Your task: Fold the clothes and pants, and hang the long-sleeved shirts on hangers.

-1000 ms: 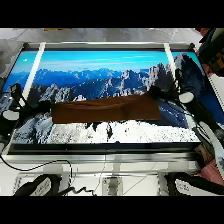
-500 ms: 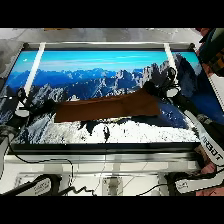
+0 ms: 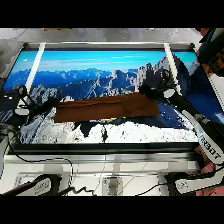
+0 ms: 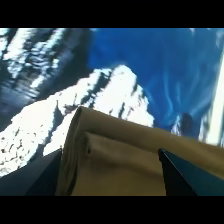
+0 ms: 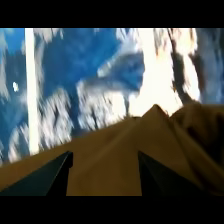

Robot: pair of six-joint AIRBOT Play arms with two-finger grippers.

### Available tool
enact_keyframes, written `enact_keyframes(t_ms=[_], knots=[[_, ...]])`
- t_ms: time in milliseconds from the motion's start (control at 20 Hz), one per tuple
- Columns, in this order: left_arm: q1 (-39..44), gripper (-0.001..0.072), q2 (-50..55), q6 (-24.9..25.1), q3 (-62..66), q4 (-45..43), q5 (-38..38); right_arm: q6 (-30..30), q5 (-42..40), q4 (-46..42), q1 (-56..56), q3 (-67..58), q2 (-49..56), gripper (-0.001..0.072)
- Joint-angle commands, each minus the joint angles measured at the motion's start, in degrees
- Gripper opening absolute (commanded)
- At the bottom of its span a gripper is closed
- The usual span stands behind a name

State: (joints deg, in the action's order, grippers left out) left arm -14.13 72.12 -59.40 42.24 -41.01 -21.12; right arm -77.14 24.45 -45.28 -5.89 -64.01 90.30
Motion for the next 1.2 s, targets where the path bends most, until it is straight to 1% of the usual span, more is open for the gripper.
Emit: enact_keyframes(t_ms=[0, 100, 300, 400, 550, 600, 650, 750, 800, 850, 900, 1000, 1050, 1100, 1150], knots=[[-1.55, 0.0704, -1.62, -0.11, 0.22, -9.62, -7.45, 0.63, 10.29, -6.03, 0.57, -0.04, 0.04, 0.0472], [-3.89, 0.0698, -0.79, -3.89, 0.22, -11.28, -12.35, 4.26, 14.56, -7.5, 0.55, -0.07, 0.04, 0.0473], [-8.57, 0.0697, 4.09, -4.26, 2.58, -11.28, -23.47, 6.1, 21.99, -7.37, 0.48, -2.62, 0.04, 0.0473], [-9.18, 0.0697, 7.76, -4.02, 5.29, -11.26, -27.41, 6.19, 25.27, -7.02, 0.26, -4.92, 0.04, 0.0473], [-7.89, 0.0696, 12.59, -2.93, 8.98, -11.02, -28.89, 6.34, 29.0, -7.02, -2.21, -8.31, 0.04, 0.0473], [-6.97, 0.0695, 13.64, -2.67, 9.7, -11.04, -28.92, 6.34, 29.11, -7.04, -3.52, -9.14, 0.04, 0.0472], [-5.92, 0.0695, 14.34, -2.64, 10.03, -11.04, -28.92, 6.34, 28.39, -7.04, -5.16, -9.79, 0.04, 0.0472], [-3.58, 0.0694, 14.73, -0.44, 10.14, -11.04, -28.85, 6.29, 24.98, -7.06, -8.39, -10.27, 0.07, 0.0472], [-2.78, 0.0661, 14.71, -0.11, 10.16, -11.04, -28.85, 6.29, 22.69, -7.08, -9.86, -10.27, 0.07, 0.0472], [-2.23, 0.0539, 14.71, -0.11, 10.16, -11.06, -28.85, 6.29, 20.72, -7.06, -11.26, -10.27, 0.07, 0.0472], [-1.86, 0.0402, 14.71, -0.11, 10.16, -11.04, -28.87, 6.29, 18.62, -7.06, -12.74, -10.27, 0.07, 0.0472], [-1.55, 0.0249, 14.67, -0.11, 10.19, -11.04, -28.89, 6.29, 15.17, -7.06, -15.17, -10.27, 0.07, 0.0472], [-1.57, 0.0094, 14.4, 0.85, 10.21, -11.06, -29.0, 6.29, 13.4, -7.06, -16.33, -10.27, 0.07, 0.0471], [-1.55, 0.0016, 13.81, 3.72, 10.34, -11.06, -29.31, 6.29, 11.67, -7.06, -17.35, -10.27, 0.07, 0.0471], [-1.57, 0.0016, 12.85, 6.29, 10.82, -11.06, -29.92, 6.32, 10.34, -7.06, -18.27, -10.27, 0.07, 0.0471]])
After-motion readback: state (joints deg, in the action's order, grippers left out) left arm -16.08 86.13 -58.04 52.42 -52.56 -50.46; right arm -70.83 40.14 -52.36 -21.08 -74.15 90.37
